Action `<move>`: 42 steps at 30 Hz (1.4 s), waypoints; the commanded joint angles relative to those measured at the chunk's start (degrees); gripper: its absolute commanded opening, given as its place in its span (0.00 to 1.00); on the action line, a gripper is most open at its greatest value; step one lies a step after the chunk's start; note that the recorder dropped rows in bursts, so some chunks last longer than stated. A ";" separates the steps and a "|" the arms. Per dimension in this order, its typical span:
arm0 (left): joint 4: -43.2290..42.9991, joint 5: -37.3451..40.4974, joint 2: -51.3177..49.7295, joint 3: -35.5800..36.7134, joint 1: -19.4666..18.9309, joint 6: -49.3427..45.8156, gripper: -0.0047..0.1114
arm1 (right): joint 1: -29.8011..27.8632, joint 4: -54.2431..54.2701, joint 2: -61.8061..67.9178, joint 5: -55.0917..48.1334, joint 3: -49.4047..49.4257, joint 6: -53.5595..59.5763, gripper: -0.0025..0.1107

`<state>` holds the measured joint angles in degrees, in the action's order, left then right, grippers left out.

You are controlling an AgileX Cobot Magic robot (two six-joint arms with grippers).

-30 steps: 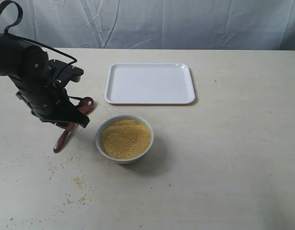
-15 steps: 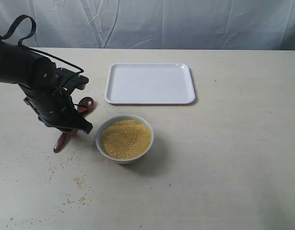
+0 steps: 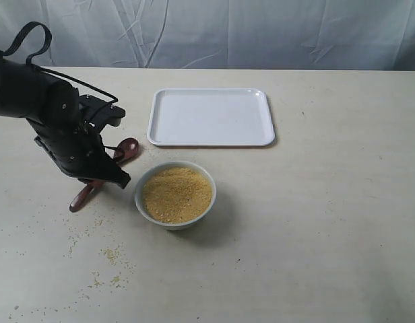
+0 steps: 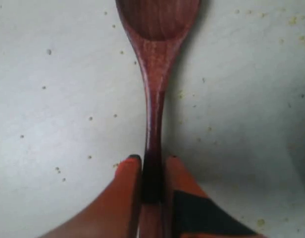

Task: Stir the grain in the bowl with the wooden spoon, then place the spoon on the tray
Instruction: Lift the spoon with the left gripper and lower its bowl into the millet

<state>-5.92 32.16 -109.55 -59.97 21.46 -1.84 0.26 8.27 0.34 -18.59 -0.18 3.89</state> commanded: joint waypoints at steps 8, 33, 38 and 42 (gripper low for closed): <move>1.06 1.96 13.70 -0.17 0.41 -18.72 0.04 | -0.26 -0.02 -0.34 0.76 0.18 0.02 0.02; -3.97 8.53 11.81 -0.17 16.36 -51.29 0.04 | -0.26 -0.02 -0.34 0.76 0.18 0.02 0.02; -4.07 9.86 11.83 -0.17 16.36 -51.29 0.10 | -0.26 -0.02 -0.34 0.76 0.18 0.02 0.02; -4.87 10.23 11.83 -0.17 16.36 -51.29 0.24 | -0.26 -0.02 -0.34 0.76 0.18 0.02 0.02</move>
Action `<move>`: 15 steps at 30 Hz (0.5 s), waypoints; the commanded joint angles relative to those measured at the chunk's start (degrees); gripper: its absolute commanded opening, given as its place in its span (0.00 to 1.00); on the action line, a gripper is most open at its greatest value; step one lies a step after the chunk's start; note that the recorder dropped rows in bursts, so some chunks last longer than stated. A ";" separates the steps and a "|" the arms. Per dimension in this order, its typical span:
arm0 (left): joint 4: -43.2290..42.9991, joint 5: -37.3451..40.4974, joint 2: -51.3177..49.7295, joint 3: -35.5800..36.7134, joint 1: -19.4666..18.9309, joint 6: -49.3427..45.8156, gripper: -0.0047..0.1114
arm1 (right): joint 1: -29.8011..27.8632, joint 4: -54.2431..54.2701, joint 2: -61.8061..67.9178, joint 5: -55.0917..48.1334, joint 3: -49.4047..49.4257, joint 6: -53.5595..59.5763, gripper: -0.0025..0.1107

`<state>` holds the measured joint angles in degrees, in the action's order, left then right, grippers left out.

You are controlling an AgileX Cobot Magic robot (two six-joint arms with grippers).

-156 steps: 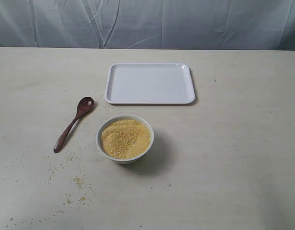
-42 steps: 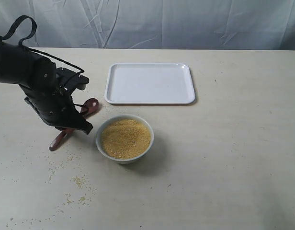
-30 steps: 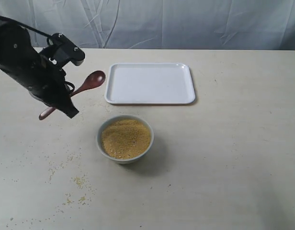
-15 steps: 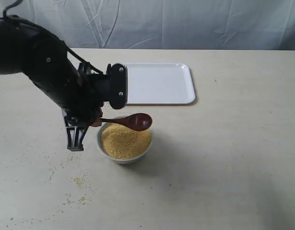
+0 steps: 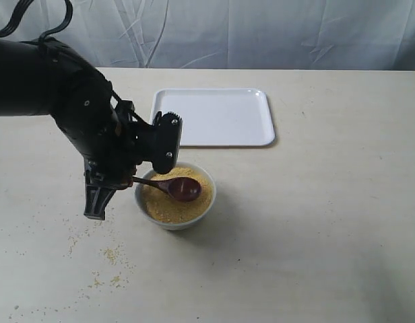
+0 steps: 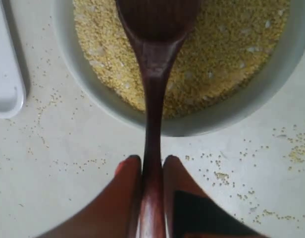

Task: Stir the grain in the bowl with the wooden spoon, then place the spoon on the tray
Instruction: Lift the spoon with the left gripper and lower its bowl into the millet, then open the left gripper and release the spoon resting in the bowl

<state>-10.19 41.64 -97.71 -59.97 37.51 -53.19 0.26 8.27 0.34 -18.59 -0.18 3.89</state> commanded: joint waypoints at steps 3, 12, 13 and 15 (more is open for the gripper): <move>-0.59 0.27 0.00 -0.17 0.31 0.31 0.36 | -0.26 -0.02 -0.34 0.76 0.18 0.02 0.02; -1.68 0.13 5.41 -0.17 0.31 12.12 0.39 | -0.26 -0.02 -0.34 0.76 0.18 0.02 0.02; -2.18 0.13 6.92 -0.38 0.31 17.17 0.39 | -0.26 -0.02 -0.34 0.76 0.18 0.02 0.02; -2.29 0.85 9.62 -1.06 0.31 27.18 0.39 | -0.26 -0.02 -0.34 0.76 0.18 0.02 0.02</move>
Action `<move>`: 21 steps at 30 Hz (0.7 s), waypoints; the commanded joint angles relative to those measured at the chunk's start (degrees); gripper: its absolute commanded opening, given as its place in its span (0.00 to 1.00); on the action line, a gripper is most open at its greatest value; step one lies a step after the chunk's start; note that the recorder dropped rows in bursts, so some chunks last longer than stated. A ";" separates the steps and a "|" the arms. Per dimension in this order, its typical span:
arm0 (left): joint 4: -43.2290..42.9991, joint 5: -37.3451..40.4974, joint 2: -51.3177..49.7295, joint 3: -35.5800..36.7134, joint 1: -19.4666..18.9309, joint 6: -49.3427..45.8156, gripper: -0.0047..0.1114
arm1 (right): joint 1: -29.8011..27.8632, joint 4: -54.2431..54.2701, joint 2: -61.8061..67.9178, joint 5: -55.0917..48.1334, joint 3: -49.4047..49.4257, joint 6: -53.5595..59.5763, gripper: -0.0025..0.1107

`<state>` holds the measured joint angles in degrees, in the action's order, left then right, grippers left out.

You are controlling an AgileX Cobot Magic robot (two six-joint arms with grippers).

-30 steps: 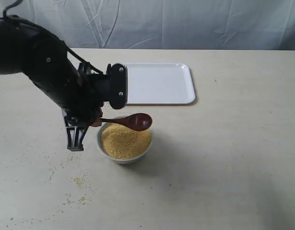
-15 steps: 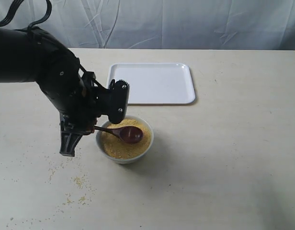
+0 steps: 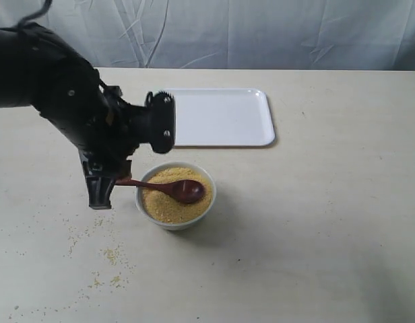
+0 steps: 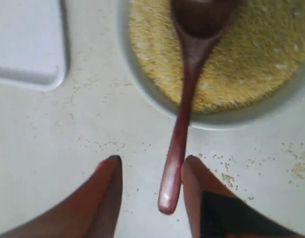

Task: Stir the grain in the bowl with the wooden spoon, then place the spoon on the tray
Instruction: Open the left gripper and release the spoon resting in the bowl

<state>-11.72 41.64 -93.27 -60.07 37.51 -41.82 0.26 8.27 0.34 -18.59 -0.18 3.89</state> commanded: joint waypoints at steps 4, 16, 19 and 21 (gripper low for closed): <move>0.19 2.50 8.48 -1.40 -1.49 26.74 0.38 | -0.26 -0.02 -0.34 0.76 0.18 0.02 0.02; 56.35 -53.36 35.79 40.02 -2.21 34.79 0.20 | -0.26 -0.02 -0.34 0.76 0.18 0.02 0.02; 52.76 -68.33 36.56 48.68 4.87 53.73 0.34 | -0.26 -0.02 -0.34 0.76 0.18 0.02 0.02; 50.24 -76.17 35.65 51.94 8.66 63.78 0.46 | -0.26 -0.02 -0.34 0.76 0.18 0.02 0.02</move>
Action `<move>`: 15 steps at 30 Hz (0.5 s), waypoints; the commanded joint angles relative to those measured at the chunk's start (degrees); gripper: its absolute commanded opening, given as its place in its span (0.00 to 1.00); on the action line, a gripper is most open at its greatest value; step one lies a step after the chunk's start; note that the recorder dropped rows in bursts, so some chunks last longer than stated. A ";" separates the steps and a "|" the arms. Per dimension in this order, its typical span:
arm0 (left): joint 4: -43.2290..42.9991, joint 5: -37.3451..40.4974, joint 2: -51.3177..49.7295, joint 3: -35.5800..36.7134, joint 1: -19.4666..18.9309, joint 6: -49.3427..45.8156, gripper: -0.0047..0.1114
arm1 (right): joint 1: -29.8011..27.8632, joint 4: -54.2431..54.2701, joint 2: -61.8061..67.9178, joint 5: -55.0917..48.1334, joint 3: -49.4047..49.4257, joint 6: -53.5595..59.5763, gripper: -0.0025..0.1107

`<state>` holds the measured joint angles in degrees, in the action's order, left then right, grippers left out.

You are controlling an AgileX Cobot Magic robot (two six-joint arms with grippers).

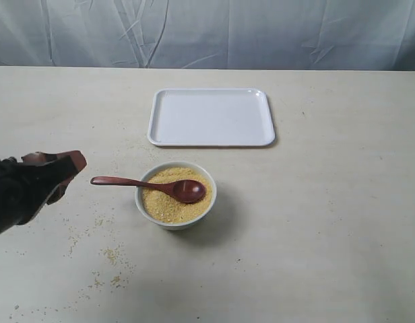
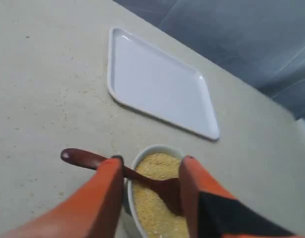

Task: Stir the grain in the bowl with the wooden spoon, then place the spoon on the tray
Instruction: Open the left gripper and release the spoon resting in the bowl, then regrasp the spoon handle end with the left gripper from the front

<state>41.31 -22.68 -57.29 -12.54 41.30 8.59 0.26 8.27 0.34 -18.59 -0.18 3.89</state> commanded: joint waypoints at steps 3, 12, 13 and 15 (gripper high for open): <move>-2.79 -14.68 -2.58 5.22 6.60 18.35 0.54 | -0.26 -0.02 -0.34 0.76 0.18 0.02 0.02; -6.61 -16.64 -15.54 5.20 6.98 40.58 0.55 | -0.26 -0.02 -0.34 0.76 0.18 0.02 0.02; -7.58 -16.64 -17.01 5.07 6.98 43.64 0.55 | -0.26 -0.02 -0.34 0.76 0.18 0.02 0.02; -10.16 -17.92 -20.02 4.58 6.98 46.77 0.56 | -0.26 -0.02 -0.34 0.76 0.18 0.02 0.02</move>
<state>34.23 -38.30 -73.85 -7.45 47.91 49.94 0.26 8.27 0.34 -18.59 -0.18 3.89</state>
